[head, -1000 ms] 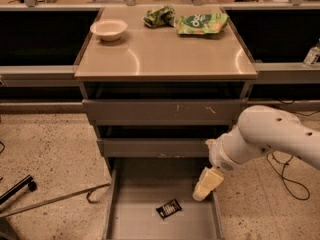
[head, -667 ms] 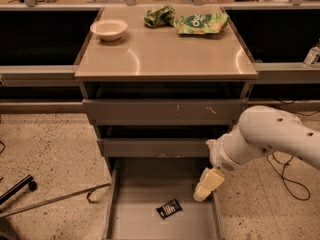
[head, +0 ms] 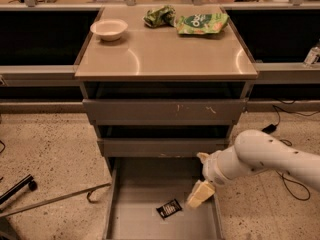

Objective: Pick rxbar chocolate from bottom drawer and place on counter

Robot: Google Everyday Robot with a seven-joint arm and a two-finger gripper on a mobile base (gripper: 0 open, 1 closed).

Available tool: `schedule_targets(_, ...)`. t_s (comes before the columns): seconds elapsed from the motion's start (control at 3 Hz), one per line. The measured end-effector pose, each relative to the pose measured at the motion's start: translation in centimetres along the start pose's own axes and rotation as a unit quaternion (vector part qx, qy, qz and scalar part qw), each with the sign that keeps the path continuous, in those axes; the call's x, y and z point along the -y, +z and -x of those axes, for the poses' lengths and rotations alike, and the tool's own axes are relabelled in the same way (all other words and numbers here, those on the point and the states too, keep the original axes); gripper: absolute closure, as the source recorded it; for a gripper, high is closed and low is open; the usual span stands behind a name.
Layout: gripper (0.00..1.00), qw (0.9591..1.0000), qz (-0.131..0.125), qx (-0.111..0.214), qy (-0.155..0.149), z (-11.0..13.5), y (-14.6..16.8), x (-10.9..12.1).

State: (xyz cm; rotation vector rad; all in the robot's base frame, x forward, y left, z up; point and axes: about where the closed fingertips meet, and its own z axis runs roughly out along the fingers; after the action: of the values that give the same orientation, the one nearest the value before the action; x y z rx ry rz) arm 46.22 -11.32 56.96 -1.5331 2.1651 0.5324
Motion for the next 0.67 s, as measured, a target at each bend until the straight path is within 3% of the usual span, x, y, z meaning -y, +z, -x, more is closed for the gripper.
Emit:
schedule_targets(0.33, 0.0, 0.9978, -0.022, 0.059, -0.022, -0.3, 6.5, 2.8)
schedule_targets(0.67, 0.0, 0.9952, -0.049, 0.08, -0.028, -0.6, 13.2, 5.8)
